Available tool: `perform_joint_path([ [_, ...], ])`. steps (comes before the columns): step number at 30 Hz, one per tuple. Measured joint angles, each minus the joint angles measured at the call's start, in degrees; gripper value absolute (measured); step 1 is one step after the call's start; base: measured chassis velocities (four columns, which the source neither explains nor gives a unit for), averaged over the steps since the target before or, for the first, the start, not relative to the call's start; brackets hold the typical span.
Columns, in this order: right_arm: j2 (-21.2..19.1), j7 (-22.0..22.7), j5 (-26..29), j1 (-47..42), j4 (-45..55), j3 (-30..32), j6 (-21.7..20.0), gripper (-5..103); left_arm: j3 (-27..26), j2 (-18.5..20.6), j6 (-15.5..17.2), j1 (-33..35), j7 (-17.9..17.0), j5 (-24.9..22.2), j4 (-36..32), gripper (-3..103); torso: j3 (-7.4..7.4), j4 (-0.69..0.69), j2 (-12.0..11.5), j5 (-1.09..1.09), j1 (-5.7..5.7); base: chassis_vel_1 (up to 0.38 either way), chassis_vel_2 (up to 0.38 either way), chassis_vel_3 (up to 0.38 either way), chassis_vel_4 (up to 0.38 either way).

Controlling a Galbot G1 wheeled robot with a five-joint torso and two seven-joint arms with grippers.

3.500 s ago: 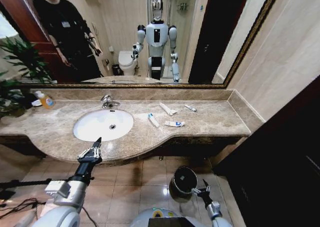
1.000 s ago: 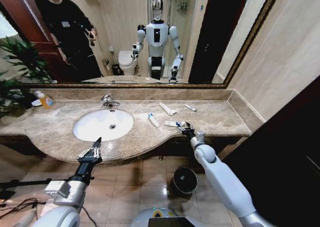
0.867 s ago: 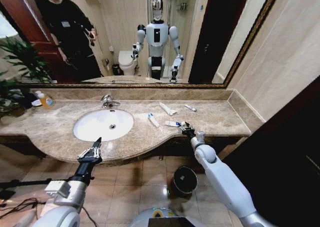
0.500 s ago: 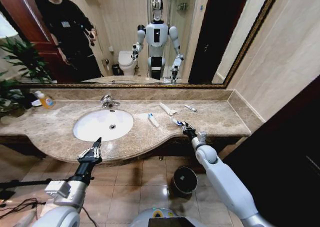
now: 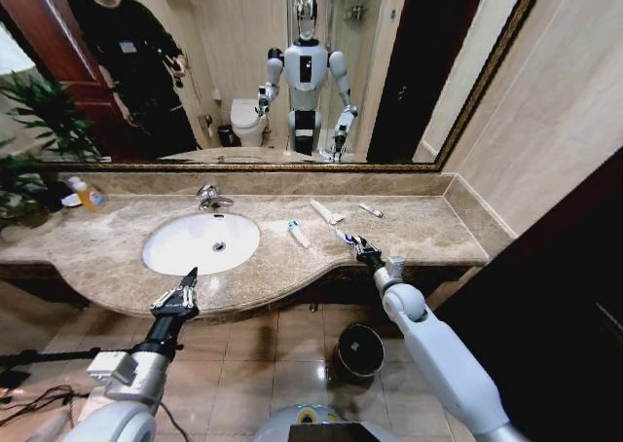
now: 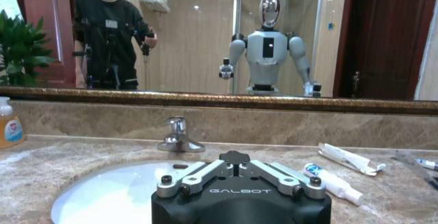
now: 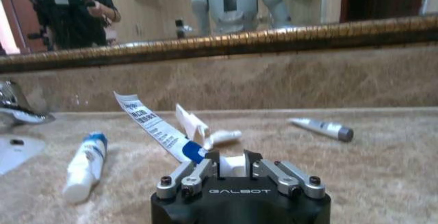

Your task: Pick up the trash from the sink and place it in the trash bin.

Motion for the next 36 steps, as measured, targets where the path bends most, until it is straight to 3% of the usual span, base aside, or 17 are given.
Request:
perform_joint_path([
  [18,-3.12,-0.77,1.30,-15.42,15.07,7.95,0.76,21,0.00,0.00,0.00,0.00,0.00,0.00,0.00,0,0.00,0.00,0.00,0.00,0.00,0.000,0.000,0.000,0.000],
  [27,0.05,-3.47,-0.49,-26.17,18.26,11.22,3.69,21,0.00,0.00,0.00,0.00,0.00,0.00,0.00,0,-0.01,-0.01,0.00,0.00,0.00,0.000,0.000,0.000,0.000],
  [36,3.87,-5.72,-4.66,-30.05,15.39,11.08,6.64,21,0.00,0.00,0.00,0.00,0.00,0.00,0.00,0,0.00,0.00,0.00,0.00,0.00,0.000,0.000,0.000,0.000],
])
